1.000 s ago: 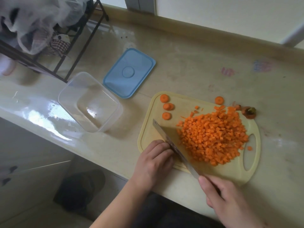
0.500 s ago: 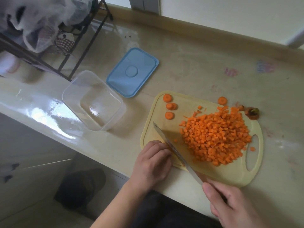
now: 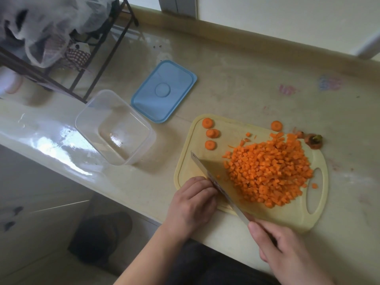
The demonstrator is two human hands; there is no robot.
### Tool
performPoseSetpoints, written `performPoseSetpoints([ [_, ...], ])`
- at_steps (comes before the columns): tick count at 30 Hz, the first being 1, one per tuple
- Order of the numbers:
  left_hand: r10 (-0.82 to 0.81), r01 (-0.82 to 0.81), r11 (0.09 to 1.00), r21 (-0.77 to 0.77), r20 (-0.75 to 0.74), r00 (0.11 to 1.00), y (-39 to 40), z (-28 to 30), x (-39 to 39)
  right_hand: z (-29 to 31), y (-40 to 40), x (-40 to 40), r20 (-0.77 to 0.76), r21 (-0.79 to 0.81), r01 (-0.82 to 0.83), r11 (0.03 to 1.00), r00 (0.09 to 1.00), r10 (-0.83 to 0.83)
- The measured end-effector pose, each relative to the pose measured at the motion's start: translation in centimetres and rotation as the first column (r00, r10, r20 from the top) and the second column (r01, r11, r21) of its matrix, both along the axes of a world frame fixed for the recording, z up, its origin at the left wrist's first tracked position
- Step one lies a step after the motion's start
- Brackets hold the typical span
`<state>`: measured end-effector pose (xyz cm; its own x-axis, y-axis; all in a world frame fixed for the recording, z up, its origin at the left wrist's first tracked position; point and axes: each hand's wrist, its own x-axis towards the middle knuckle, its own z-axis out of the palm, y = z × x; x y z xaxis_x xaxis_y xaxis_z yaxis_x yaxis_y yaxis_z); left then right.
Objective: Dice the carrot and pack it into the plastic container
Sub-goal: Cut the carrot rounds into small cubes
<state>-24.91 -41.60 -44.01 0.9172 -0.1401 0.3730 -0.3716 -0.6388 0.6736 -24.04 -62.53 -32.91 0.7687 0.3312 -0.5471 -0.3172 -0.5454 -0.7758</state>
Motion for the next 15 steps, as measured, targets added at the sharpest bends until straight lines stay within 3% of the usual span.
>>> performPoseSetpoints([
  [6, 0.039, -0.040, 0.995, -0.092, -0.019, 0.999, 0.0, 0.7, -0.3, 0.2, 0.7, 0.7, -0.050, 0.075, 0.069, 0.995, 0.997, -0.065],
  [8, 0.179, -0.181, 0.967, -0.180, -0.024, 0.984, 0.0, 1.2, -0.5, 0.6, 0.1, 0.4, -0.115, 0.100, 0.095, 0.990, 0.990, -0.083],
  [11, 0.451, -0.445, 0.838, -0.315, -0.059, 0.890, 0.7, 2.0, -0.4, 0.9, -0.3, -0.2, -0.179, 0.113, 0.074, 0.991, 0.982, -0.053],
  [13, 0.527, -0.511, 0.772, -0.376, -0.070, 0.847, 1.7, 2.5, 0.1, 0.6, -0.3, -0.7, -0.190, 0.103, 0.055, 0.993, 0.981, -0.034],
  [15, 0.543, -0.523, 0.764, -0.377, -0.061, 0.838, 2.6, 3.4, 1.1, 0.4, -0.3, -1.1, -0.214, 0.074, 0.066, 0.995, 0.976, -0.049],
])
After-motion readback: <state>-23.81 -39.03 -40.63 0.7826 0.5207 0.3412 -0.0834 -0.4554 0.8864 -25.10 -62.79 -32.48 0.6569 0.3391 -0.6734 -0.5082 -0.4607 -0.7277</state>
